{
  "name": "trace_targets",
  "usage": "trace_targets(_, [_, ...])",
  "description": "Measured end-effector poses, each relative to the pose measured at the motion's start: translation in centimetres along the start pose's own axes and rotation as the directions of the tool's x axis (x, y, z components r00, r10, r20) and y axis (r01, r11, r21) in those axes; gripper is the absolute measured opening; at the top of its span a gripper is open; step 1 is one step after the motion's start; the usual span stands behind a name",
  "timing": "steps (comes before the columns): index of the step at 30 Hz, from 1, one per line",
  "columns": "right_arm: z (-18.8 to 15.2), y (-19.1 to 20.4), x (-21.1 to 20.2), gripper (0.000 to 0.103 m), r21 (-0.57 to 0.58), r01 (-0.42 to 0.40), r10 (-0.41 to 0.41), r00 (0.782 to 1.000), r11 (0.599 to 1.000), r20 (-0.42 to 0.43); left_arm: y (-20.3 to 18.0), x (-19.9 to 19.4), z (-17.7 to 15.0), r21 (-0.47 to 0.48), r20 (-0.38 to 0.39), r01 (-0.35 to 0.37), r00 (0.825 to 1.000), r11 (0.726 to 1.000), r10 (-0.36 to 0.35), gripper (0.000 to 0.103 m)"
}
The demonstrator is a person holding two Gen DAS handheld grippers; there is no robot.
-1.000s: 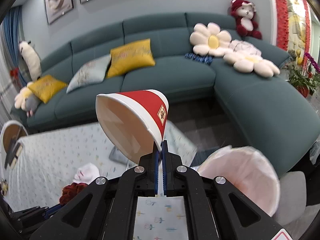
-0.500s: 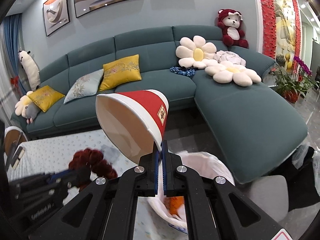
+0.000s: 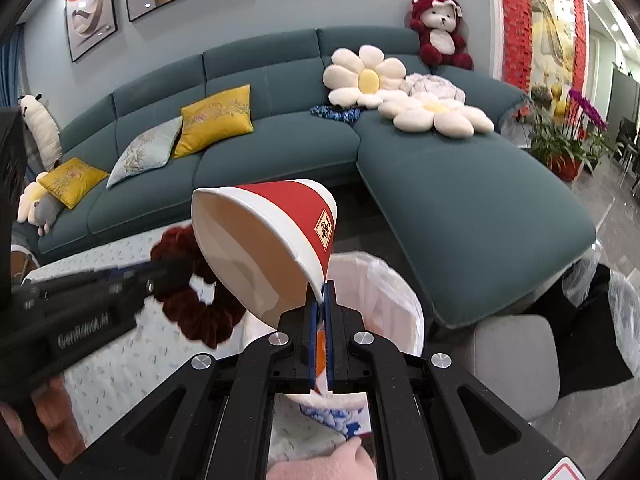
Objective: Collect trash
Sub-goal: 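Carry scrunchie and cup over the wastebasket and open both tools to drop them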
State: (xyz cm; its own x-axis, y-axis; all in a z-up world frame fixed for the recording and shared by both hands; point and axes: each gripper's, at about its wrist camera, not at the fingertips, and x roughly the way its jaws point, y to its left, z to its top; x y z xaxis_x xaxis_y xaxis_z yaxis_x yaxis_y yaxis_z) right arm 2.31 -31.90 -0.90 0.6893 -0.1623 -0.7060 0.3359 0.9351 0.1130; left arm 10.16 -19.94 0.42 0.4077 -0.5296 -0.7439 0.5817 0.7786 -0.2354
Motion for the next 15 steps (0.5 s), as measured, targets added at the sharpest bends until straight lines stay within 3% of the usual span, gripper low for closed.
trace_targets(13, [-1.7, -1.6, 3.1, 0.003, 0.026, 0.017, -0.015, 0.996, 1.0, -0.083, -1.0, 4.0, 0.2, 0.001, -0.071, 0.03, 0.997, 1.0, -0.029, 0.016])
trace_targets(14, [-1.7, -1.6, 3.5, 0.003, 0.03, 0.015, -0.013, 0.996, 0.999, -0.089, -0.9, 4.3, 0.2, -0.005, -0.074, 0.031, 0.997, 1.0, -0.031, 0.019])
trace_targets(15, [-1.6, -1.6, 3.8, 0.003, 0.032, 0.013, -0.01, 0.996, 0.999, -0.093, -0.8, 4.5, 0.2, -0.009, -0.076, 0.026, 0.997, 1.0, -0.027, 0.031])
